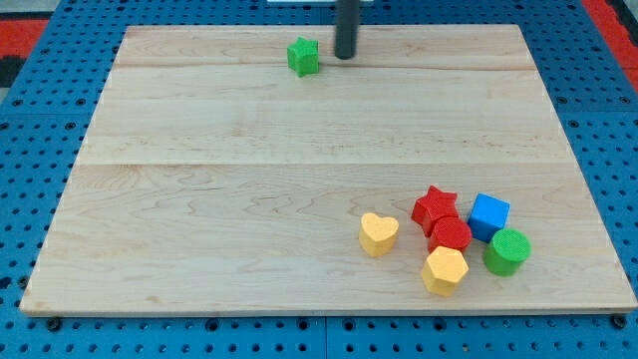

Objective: Move the green star towards the center left

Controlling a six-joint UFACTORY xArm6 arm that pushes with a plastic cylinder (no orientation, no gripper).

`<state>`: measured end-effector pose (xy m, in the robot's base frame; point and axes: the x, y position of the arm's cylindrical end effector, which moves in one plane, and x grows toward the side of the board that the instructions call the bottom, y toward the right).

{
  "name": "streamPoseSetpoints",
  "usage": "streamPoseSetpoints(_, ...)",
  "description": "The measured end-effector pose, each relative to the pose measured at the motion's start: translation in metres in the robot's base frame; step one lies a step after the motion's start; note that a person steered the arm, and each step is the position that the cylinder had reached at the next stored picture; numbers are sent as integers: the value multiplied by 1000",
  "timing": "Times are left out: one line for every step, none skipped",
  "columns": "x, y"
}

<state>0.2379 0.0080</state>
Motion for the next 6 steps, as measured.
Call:
streamPoseSetpoints(9, -68)
streamPoseSetpoints(72, -85)
streamPoseSetpoints(84, -94)
streamPoseSetpoints(70, -94)
streamPoseSetpoints(65, -95)
streamPoseSetpoints(58, -109)
